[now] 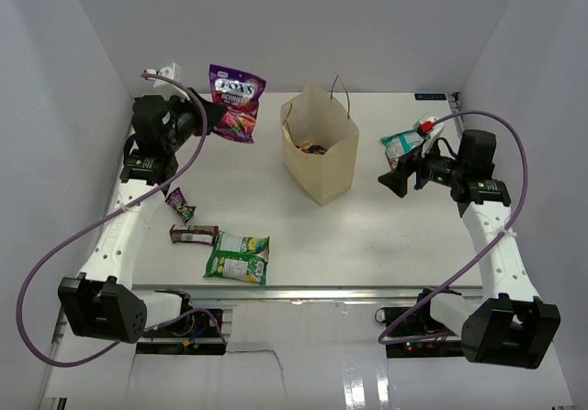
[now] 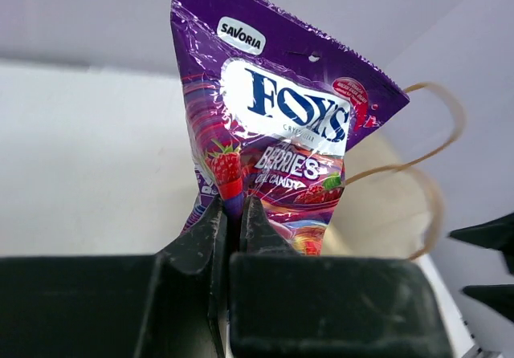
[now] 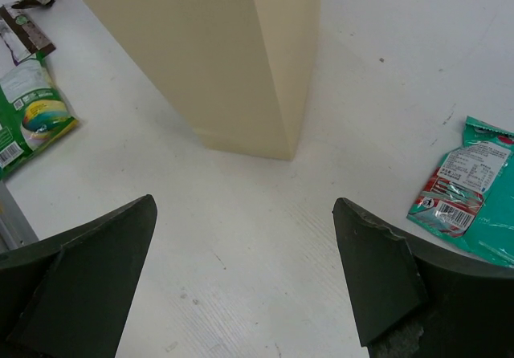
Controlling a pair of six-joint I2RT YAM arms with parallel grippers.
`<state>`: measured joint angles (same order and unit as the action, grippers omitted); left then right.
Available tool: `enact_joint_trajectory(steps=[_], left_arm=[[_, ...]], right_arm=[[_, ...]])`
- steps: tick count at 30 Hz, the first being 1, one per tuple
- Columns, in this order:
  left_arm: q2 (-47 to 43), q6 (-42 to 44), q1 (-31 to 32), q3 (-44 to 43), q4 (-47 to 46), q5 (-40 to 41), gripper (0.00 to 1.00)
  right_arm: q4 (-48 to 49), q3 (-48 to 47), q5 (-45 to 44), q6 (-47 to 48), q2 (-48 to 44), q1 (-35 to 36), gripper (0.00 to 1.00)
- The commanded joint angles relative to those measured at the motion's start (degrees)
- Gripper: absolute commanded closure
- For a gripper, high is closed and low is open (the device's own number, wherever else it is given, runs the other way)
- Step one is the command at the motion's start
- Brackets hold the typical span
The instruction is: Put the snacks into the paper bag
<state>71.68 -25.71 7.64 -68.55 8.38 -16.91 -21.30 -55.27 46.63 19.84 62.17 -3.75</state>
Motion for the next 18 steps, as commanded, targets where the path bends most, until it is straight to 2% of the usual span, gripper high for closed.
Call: enact_joint_trajectory(steps=[1, 6, 7, 11, 18], left_arm=[[0.8, -4.2, 0.2, -3.9, -10.8, -5.8, 0.98], [6.4, -8.1, 2.1, -11.5, -16.0, -9.4, 0.98], [7.9, -7.9, 3.0, -15.3, -16.0, -9.7, 0.98], [17.8, -2.8, 7.2, -24.4, -15.7, -14.7, 0.97], [27.0, 5.5, 9.9, -34.5, -15.7, -20.6, 0.95]], right_arm=[[1.2, 0.3, -0.1, 0.9, -1.5, -0.2, 0.04], [1.2, 1.2, -0.6, 0.9, -2.5, -0.3, 0.04], [1.2, 1.3, -0.7, 0.9, -2.7, -0.3, 0.04], [1.1, 1.7, -1.5, 0.9, -3.4, -0.3, 0.04], [1.0, 3.2, -2.0, 1.1, -4.6, -0.3, 0.04]])
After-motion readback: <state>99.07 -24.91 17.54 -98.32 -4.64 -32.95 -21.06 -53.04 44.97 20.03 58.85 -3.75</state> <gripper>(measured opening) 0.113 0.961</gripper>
